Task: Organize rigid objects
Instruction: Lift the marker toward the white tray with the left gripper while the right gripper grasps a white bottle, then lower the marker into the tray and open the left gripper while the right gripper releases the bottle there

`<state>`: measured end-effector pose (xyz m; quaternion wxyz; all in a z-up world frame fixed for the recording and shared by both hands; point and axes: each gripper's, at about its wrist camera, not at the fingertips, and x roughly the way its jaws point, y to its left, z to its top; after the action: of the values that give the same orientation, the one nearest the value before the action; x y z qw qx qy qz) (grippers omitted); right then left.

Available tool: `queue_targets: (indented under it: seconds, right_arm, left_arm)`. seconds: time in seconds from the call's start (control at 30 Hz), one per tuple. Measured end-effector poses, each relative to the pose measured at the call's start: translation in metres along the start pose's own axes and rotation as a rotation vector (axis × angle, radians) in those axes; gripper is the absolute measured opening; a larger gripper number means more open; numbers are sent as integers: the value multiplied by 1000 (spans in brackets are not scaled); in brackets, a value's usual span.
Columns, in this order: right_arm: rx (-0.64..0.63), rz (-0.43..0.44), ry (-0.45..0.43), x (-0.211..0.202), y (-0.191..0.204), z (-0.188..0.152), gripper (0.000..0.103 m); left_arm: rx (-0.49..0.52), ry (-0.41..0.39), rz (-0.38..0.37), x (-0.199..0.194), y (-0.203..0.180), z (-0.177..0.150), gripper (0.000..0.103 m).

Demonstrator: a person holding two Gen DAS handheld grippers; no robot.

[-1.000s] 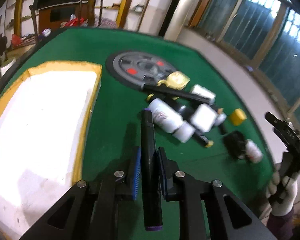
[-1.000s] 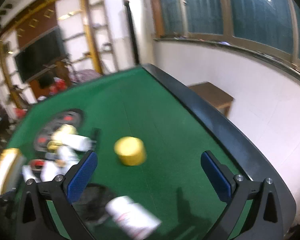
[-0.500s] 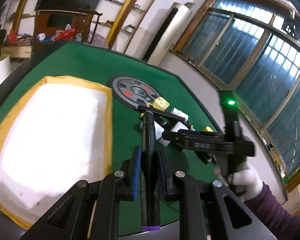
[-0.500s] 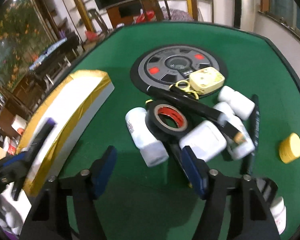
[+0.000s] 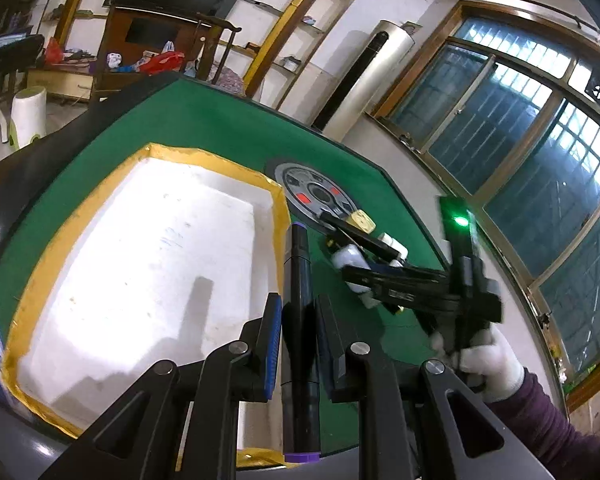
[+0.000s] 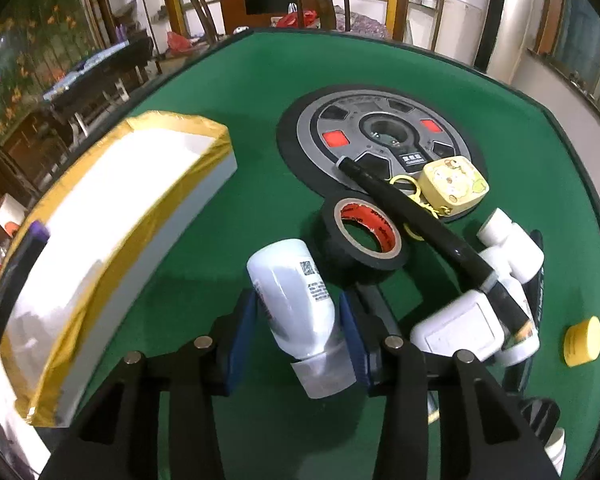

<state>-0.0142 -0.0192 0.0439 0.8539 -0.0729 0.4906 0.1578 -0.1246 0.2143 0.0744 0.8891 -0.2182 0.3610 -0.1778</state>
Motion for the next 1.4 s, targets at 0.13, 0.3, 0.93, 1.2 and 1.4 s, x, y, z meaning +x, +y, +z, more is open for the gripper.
queue_targets:
  seconds: [0.13,0.3,0.93,1.2,1.4]
  right_arm:
    - [74,120,-36,-26,-3,8,41]
    - [174,345,-28,-32,6,35,40]
    - [301,352,102,59,56,107,34]
    - [226,247,-24,23,49,98,56]
    - [174,149,-146,-26,24,65,59]
  left_arm:
    - [-6,12,16,8,6,20,17]
    - [-14,48,73,38,21,53,17]
    - [-229,164,52,123,67,64,65]
    - [-275,160,52,112,71,39,67]
    - [-274,151,60,109,65,33,72]
